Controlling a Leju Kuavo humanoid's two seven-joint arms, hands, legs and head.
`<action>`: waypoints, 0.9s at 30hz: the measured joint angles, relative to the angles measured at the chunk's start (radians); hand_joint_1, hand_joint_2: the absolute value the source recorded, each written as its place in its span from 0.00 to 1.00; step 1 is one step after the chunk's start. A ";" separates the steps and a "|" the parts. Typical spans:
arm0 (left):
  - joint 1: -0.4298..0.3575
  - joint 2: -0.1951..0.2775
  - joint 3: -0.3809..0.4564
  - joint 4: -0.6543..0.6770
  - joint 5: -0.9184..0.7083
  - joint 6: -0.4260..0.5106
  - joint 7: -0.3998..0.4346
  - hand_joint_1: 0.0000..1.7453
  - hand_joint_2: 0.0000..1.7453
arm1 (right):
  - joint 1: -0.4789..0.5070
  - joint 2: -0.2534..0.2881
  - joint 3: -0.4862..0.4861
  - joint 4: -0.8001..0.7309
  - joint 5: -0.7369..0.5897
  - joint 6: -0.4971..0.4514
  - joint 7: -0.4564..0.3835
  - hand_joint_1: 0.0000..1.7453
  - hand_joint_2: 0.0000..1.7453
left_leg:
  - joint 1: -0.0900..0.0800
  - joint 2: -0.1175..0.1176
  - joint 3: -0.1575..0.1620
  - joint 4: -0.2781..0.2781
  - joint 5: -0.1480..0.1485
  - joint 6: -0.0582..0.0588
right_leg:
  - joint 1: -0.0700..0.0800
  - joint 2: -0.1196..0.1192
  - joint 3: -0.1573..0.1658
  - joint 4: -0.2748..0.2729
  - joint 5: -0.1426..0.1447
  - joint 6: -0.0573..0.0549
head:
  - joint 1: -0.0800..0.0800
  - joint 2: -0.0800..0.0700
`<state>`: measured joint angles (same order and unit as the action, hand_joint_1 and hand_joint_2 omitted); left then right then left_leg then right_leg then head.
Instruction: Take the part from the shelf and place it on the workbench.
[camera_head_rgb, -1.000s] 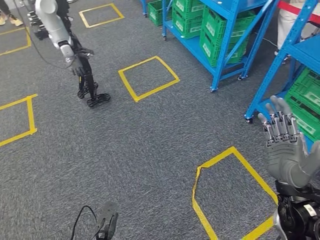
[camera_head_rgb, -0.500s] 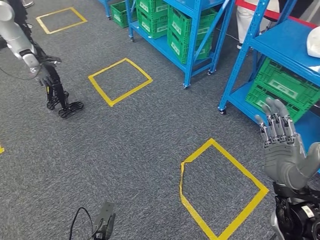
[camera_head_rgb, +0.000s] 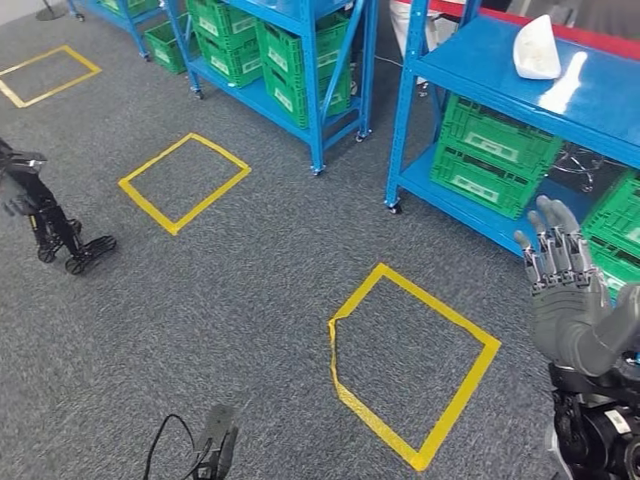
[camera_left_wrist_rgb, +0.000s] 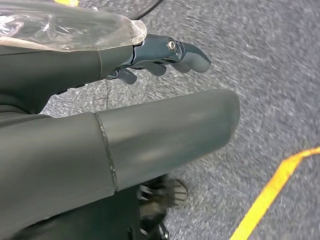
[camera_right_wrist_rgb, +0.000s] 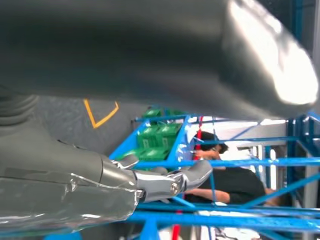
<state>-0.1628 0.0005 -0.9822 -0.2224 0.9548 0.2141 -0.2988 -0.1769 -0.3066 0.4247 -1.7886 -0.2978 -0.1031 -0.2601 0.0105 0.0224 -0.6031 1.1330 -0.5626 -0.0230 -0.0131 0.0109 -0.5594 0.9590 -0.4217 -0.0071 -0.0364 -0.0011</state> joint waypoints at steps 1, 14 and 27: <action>0.001 0.000 0.000 0.000 0.000 0.000 0.001 0.00 0.00 | 0.000 0.000 0.000 0.000 0.001 0.000 0.001 0.00 0.00 | 0.000 -0.010 -0.038 0.073 -0.027 -0.001 | 0.001 0.012 -0.002 0.000 0.001 -0.002 | -0.002 0.000; -0.001 0.003 0.000 0.000 0.000 -0.002 0.002 0.00 0.00 | 0.001 0.004 -0.002 0.001 0.004 0.002 0.003 0.00 0.00 | 0.000 -0.045 0.080 -0.224 0.136 0.046 | 0.003 0.046 -0.066 0.091 -0.042 0.034 | 0.004 0.000; -0.003 0.004 0.000 0.000 -0.001 -0.005 0.000 0.00 0.00 | 0.001 0.006 -0.002 0.010 0.004 0.006 0.003 0.00 0.00 | -0.002 0.076 0.083 -0.189 0.102 0.008 | 0.002 -0.034 0.003 0.006 -0.014 0.018 | 0.007 0.000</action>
<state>-0.1661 0.0040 -0.9823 -0.2224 0.9542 0.2090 -0.2985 -0.1761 -0.3010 0.4229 -1.7791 -0.2937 -0.0976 -0.2566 0.0083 0.0987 -0.5201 0.9443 -0.4603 -0.0155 -0.0111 -0.0232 -0.5562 0.9646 -0.4357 0.0106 -0.0299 -0.0011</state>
